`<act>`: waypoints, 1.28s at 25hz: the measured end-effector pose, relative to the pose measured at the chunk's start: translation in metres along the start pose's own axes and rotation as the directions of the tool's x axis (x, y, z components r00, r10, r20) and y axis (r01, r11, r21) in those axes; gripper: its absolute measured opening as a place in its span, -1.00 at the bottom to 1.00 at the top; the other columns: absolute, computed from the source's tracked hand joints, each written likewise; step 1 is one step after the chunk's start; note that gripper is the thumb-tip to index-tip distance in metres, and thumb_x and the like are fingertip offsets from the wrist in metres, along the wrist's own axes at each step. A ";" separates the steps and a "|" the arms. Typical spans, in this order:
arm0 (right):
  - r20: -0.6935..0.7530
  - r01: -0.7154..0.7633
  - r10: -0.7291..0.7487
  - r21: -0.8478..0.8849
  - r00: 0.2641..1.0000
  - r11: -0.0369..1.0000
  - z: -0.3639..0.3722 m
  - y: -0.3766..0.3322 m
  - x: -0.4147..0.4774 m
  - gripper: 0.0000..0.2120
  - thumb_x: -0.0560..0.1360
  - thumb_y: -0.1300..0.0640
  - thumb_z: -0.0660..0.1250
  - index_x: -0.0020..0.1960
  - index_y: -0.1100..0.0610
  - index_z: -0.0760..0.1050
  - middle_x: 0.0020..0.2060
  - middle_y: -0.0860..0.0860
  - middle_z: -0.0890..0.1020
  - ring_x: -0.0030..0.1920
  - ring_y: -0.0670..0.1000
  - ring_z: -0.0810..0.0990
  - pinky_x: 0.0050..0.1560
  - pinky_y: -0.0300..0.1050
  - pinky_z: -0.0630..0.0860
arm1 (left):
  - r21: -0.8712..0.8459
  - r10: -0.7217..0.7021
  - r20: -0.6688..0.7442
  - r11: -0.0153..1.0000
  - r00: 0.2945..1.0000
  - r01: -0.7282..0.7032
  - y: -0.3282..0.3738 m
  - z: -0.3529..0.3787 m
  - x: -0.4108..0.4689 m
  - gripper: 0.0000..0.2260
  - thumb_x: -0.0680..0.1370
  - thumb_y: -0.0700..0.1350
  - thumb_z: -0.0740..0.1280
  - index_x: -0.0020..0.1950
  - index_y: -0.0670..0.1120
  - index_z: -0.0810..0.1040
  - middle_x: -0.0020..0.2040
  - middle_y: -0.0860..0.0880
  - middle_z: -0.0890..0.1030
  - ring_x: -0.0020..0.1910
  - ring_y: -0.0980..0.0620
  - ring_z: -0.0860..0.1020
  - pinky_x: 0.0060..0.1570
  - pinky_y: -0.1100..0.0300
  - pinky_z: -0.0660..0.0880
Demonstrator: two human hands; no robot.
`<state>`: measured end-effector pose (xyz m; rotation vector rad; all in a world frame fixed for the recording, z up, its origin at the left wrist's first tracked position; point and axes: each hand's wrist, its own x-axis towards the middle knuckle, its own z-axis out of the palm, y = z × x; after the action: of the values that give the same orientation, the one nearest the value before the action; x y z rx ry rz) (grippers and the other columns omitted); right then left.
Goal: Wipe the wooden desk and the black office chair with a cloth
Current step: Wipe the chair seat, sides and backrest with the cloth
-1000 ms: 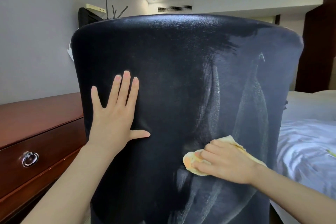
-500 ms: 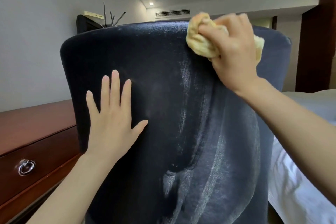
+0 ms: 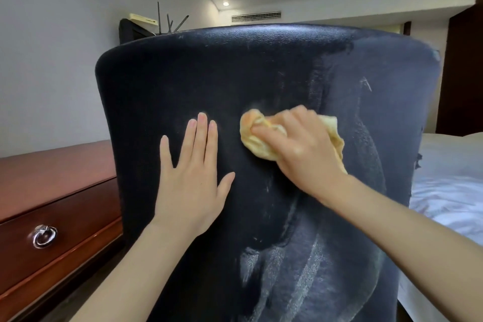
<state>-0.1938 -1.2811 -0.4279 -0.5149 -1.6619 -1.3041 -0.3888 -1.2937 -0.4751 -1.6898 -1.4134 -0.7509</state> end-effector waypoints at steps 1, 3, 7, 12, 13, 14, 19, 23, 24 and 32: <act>0.047 0.017 -0.019 0.030 0.999 0.999 0.000 -0.005 -0.012 -0.71 0.48 0.41 0.18 -0.03 0.19 0.64 -0.27 0.14 0.59 -0.33 0.14 0.46 -0.33 0.00 0.37 | -0.001 0.004 0.007 1.000 1.000 -0.004 -0.001 0.001 0.000 -0.27 0.54 0.23 -0.09 0.52 -0.19 -0.28 0.55 -0.17 -0.23 0.54 -0.11 -0.19 0.46 -0.17 -0.02; 0.145 0.044 -0.057 0.096 0.988 0.994 -0.001 -0.013 -0.035 -0.72 0.46 0.41 0.20 0.00 0.16 0.60 -0.28 0.11 0.57 -0.34 0.12 0.42 -0.33 -0.02 0.33 | -0.004 0.015 0.021 1.000 1.000 -0.015 -0.001 0.001 0.000 -0.23 0.53 0.25 -0.07 0.51 -0.20 -0.31 0.54 -0.18 -0.27 0.53 -0.12 -0.20 0.46 -0.15 0.00; 0.411 0.277 -0.336 0.198 0.847 0.940 -0.014 -0.018 -0.091 -0.74 0.49 0.40 0.14 -0.02 0.14 0.53 -0.30 0.04 0.48 -0.32 0.04 0.15 -0.28 -0.07 0.09 | 0.003 0.021 0.034 1.000 0.999 -0.021 -0.003 0.000 0.000 -0.21 0.52 0.28 -0.11 0.49 -0.21 -0.36 0.53 -0.19 -0.29 0.53 -0.12 -0.22 0.46 -0.14 0.01; 0.407 0.492 -0.529 0.200 0.745 0.847 -0.034 0.004 -0.108 -0.82 0.53 0.35 0.19 0.00 0.11 0.43 -0.18 0.01 0.47 -0.36 0.01 0.37 -0.31 -0.12 0.35 | -0.022 0.035 0.057 0.999 0.998 -0.033 -0.002 -0.004 0.001 -0.23 0.52 0.27 -0.13 0.50 -0.21 -0.30 0.55 -0.19 -0.22 0.54 -0.12 -0.17 0.44 -0.17 0.02; 0.387 0.484 -0.508 0.167 0.769 0.859 -0.035 0.011 -0.101 -0.81 0.53 0.37 0.16 0.01 0.12 0.42 -0.15 0.03 0.41 -0.37 0.02 0.35 -0.33 -0.09 0.35 | -0.019 0.033 0.060 0.999 0.998 -0.032 -0.002 -0.004 0.001 -0.23 0.51 0.27 -0.14 0.50 -0.21 -0.30 0.55 -0.19 -0.22 0.54 -0.13 -0.17 0.44 -0.17 0.02; 0.367 0.464 -0.473 0.119 0.801 0.878 -0.035 0.019 -0.093 -0.79 0.54 0.39 0.12 0.04 0.14 0.40 -0.13 0.05 0.37 -0.38 0.03 0.32 -0.35 -0.07 0.35 | -0.015 0.032 0.063 0.999 0.998 -0.031 -0.002 -0.004 0.002 -0.23 0.51 0.27 -0.14 0.50 -0.21 -0.31 0.55 -0.19 -0.22 0.54 -0.13 -0.17 0.44 -0.17 0.02; 0.117 0.125 -0.116 -0.070 0.986 0.990 -0.041 0.065 -0.028 -0.74 0.49 0.41 0.22 0.08 0.14 0.51 -0.13 0.25 0.61 -0.33 0.20 0.51 -0.26 -0.01 0.44 | -0.014 0.015 0.068 1.000 0.998 -0.014 0.000 -0.003 0.002 -0.22 0.52 0.28 -0.15 0.50 -0.23 -0.31 0.54 -0.21 -0.24 0.53 -0.14 -0.18 0.44 -0.17 0.03; -0.043 -0.134 0.130 -0.115 0.991 0.984 -0.038 0.063 0.026 -0.80 0.43 0.38 0.29 -0.01 0.24 0.63 -0.12 0.25 0.58 -0.20 0.27 0.53 -0.17 0.05 0.40 | -0.049 0.002 0.064 0.999 0.998 0.001 0.003 -0.001 0.002 -0.19 0.51 0.29 -0.11 0.51 -0.24 -0.29 0.54 -0.21 -0.23 0.53 -0.14 -0.19 0.44 -0.16 0.05; -0.060 -0.176 0.170 -0.104 0.984 0.979 -0.035 0.057 0.036 -0.79 0.42 0.38 0.30 -0.01 0.25 0.62 -0.12 0.24 0.58 -0.18 0.27 0.52 -0.17 0.06 0.38 | -0.065 0.001 0.067 0.998 0.998 0.003 0.003 0.000 0.002 -0.19 0.51 0.29 -0.10 0.52 -0.24 -0.28 0.55 -0.21 -0.22 0.54 -0.13 -0.19 0.44 -0.17 0.05; 0.025 -0.112 0.114 -0.091 0.993 0.990 -0.007 0.006 0.038 -0.78 0.33 0.35 0.32 -0.05 0.24 0.60 -0.17 0.18 0.58 -0.26 0.19 0.48 -0.25 0.01 0.23 | -0.129 -0.039 0.097 0.990 0.994 0.052 -0.008 0.004 0.003 -0.33 0.56 0.13 -0.08 0.49 -0.18 -0.32 0.54 -0.16 -0.26 0.53 -0.08 -0.22 0.44 -0.18 -0.04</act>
<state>-0.2050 -1.2931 -0.3921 -0.6756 -1.5811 -1.2968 -0.3966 -1.2886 -0.4733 -1.8201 -1.5003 -0.8146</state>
